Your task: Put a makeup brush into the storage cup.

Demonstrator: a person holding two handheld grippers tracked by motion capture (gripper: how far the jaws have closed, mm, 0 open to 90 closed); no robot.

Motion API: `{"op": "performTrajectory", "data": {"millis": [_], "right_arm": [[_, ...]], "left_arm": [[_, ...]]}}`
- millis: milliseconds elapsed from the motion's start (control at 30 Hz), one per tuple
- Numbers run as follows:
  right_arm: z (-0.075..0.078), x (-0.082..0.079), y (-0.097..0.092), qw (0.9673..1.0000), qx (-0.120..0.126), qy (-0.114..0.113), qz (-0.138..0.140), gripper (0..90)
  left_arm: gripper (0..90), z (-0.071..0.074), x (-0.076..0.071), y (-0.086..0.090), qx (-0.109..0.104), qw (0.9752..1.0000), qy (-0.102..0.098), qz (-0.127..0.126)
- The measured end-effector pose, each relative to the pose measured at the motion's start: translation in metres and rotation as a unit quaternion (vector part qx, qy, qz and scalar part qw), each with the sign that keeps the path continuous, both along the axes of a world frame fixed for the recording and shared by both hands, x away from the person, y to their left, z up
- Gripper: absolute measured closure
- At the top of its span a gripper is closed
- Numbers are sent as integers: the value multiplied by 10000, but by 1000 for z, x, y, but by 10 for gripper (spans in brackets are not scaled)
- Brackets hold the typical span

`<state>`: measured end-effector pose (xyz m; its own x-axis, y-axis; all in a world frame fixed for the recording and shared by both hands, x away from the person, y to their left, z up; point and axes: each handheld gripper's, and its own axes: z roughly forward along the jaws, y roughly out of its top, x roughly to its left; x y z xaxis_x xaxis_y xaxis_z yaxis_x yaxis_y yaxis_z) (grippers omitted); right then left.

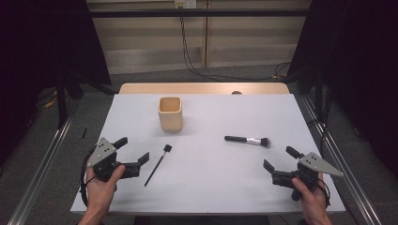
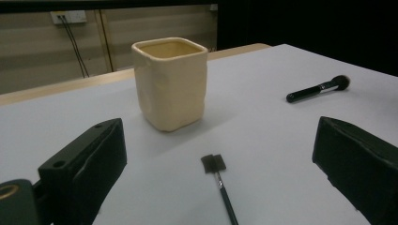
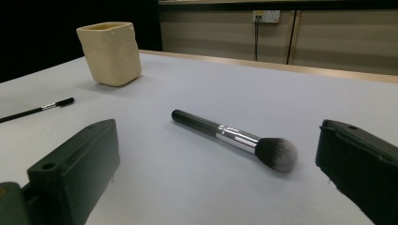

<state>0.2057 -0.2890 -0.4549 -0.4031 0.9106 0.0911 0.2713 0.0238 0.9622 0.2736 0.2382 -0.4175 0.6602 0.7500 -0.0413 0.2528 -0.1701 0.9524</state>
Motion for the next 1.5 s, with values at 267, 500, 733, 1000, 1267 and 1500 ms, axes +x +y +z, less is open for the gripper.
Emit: {"op": "performTrajectory", "data": {"millis": [267,500,733,1000,1267,1500], "right_arm": [[0,0,1,10000,-22,-14,14,0],[-1,1,-1,10000,4,20,-7,0],[-1,2,0,10000,-25,10,20,0],[-1,3,0,10000,0,39,42,0],[1,2,3,10000,-24,10,79,0],[1,2,5,9999,-85,17,131,0]], "left_arm": [[32,5,12,-11,-44,9999,-69,-68],[31,7,24,-16,10,10000,-60,-70],[31,8,38,-21,47,9999,-84,-37],[30,9,50,-29,200,9995,183,-158],[30,9,60,-37,542,9970,542,-76],[42,12,66,-41,993,9895,1025,-246]]}}
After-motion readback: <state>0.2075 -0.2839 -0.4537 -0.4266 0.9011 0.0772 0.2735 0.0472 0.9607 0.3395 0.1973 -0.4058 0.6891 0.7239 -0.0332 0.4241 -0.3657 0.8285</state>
